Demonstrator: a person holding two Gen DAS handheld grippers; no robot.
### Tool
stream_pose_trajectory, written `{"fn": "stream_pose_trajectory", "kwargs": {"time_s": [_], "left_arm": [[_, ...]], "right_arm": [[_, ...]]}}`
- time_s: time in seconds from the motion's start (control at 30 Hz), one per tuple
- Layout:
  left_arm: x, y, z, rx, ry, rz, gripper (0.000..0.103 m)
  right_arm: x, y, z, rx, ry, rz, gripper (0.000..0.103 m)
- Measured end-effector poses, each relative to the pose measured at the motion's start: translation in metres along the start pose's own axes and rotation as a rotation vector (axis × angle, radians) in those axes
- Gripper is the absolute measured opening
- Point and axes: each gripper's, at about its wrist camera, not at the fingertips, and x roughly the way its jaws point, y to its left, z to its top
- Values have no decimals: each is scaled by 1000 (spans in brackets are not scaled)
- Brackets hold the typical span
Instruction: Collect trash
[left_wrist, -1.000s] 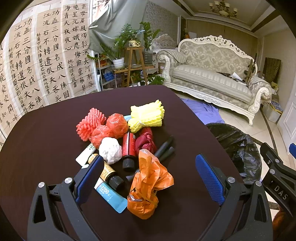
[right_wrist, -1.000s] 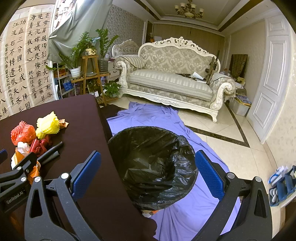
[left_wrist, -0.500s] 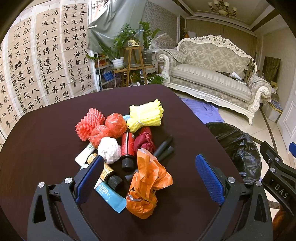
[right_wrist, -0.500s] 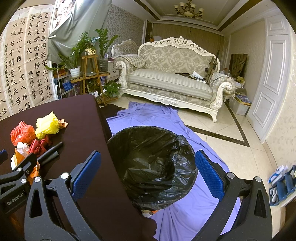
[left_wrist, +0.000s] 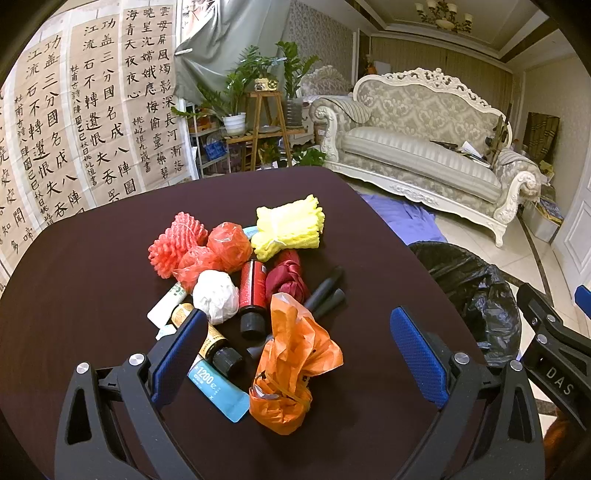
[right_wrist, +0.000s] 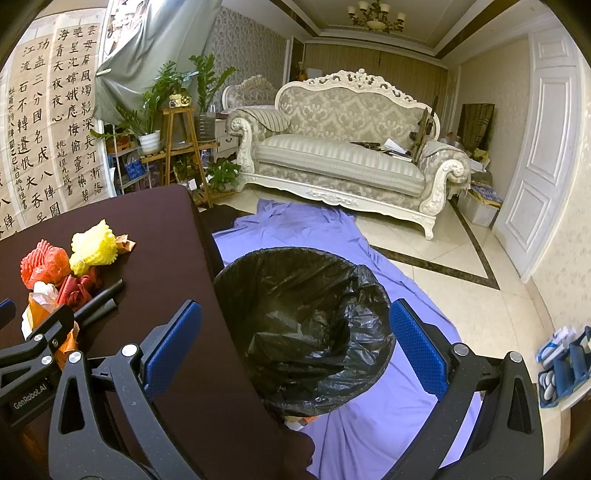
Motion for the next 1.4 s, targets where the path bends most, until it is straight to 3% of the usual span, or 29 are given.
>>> {"fn": "stream_pose_trajectory", "kwargs": {"time_s": [0.33, 0.4, 0.43, 0.5, 0.53, 0.77, 1.17, 1.4], "left_arm": [[0, -11, -7, 16, 17, -28, 96], [-1, -12, -8, 22, 17, -32, 96], [-2, -8, -7, 23, 15, -32, 95], [-4, -4, -6, 22, 11, -29, 76], [-4, -2, -6, 23, 21, -31, 72], [-6, 24, -5, -12, 33, -17, 72], [-3, 107, 2, -113, 41, 109, 72], [-9, 129, -8, -156, 73, 108, 72]], "right_arm": [[-3, -6, -4, 2, 3, 0, 99], [-4, -6, -4, 1, 6, 3, 95], [-4, -6, -6, 2, 8, 5, 89], [-3, -4, -8, 5, 22, 20, 83], [-3, -2, -8, 6, 27, 27, 83], [-1, 22, -5, -17, 41, 67, 78], [0, 73, 11, -74, 55, 163, 78], [-3, 94, 11, -116, 83, 233, 78]]}}
